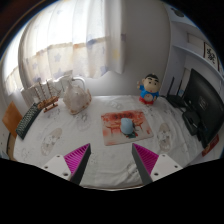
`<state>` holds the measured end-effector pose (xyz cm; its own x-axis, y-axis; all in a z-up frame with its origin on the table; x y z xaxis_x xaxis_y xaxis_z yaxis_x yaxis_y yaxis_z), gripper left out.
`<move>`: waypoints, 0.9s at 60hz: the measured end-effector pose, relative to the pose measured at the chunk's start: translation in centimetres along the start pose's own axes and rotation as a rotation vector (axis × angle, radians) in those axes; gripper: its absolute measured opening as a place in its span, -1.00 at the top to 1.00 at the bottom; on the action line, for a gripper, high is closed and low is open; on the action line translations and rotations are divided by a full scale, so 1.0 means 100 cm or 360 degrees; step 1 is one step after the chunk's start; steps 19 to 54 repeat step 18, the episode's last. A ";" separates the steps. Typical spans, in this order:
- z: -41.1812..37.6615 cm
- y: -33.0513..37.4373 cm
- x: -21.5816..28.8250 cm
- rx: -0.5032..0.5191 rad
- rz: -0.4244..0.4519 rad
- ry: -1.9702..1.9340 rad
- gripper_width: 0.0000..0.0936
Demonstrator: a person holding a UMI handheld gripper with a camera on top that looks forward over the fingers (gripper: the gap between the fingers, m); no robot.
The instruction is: Arrange mouse
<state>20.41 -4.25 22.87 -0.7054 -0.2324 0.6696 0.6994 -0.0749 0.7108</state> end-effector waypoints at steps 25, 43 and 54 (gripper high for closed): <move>0.000 0.004 -0.002 -0.0023 0.0008 -0.0023 -0.82; 0.000 0.004 -0.002 -0.0023 0.0008 -0.0023 -0.82; 0.000 0.004 -0.002 -0.0023 0.0008 -0.0023 -0.82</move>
Point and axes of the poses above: the point between the fingertips, and its own axes, seen from behind it with the camera up: z to the right, x up, y backward, against the way the camera looks, the point moved 9 cm from there along y, backward, against the way the camera looks, and after that the axes turned 15 degrees about y, right-handed, at the moved point
